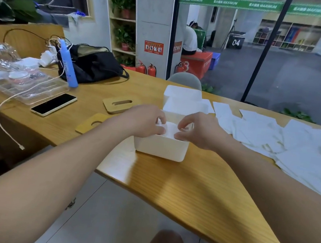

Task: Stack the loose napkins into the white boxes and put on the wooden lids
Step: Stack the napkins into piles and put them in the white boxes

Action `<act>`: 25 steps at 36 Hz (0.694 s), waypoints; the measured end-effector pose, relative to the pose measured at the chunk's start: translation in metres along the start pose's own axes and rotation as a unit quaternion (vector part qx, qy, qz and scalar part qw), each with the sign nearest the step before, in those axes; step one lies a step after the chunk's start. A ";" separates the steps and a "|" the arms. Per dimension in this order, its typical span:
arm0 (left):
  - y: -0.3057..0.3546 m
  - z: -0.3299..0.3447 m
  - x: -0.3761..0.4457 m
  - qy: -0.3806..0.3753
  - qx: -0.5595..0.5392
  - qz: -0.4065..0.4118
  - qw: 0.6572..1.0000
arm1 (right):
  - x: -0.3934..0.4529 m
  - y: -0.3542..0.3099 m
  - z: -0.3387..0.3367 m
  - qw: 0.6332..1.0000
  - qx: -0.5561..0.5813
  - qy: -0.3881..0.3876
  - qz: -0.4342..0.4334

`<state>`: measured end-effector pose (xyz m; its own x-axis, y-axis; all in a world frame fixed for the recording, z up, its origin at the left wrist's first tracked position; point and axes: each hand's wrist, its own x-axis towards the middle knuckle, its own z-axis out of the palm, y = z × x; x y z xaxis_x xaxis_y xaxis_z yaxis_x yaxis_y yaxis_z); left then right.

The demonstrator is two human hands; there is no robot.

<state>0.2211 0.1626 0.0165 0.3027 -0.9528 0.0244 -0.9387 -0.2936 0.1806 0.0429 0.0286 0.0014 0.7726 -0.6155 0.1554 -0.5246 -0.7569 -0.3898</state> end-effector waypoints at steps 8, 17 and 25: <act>0.015 -0.004 0.001 0.048 0.060 -0.025 0.997 | -0.010 0.008 -0.009 0.995 0.094 0.043 -0.005; 0.103 0.011 0.007 0.154 -0.066 0.113 0.979 | -0.064 0.065 -0.031 0.983 0.150 0.105 -0.018; 0.190 0.069 0.048 0.118 -0.106 0.167 0.973 | -0.121 0.155 -0.040 0.977 0.161 0.123 0.062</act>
<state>0.0460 0.0558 -0.0162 0.0393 -0.9404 0.3377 -0.9434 0.0764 0.3227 -0.1468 -0.0231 -0.0416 0.5809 -0.7619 0.2864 -0.4390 -0.5896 -0.6780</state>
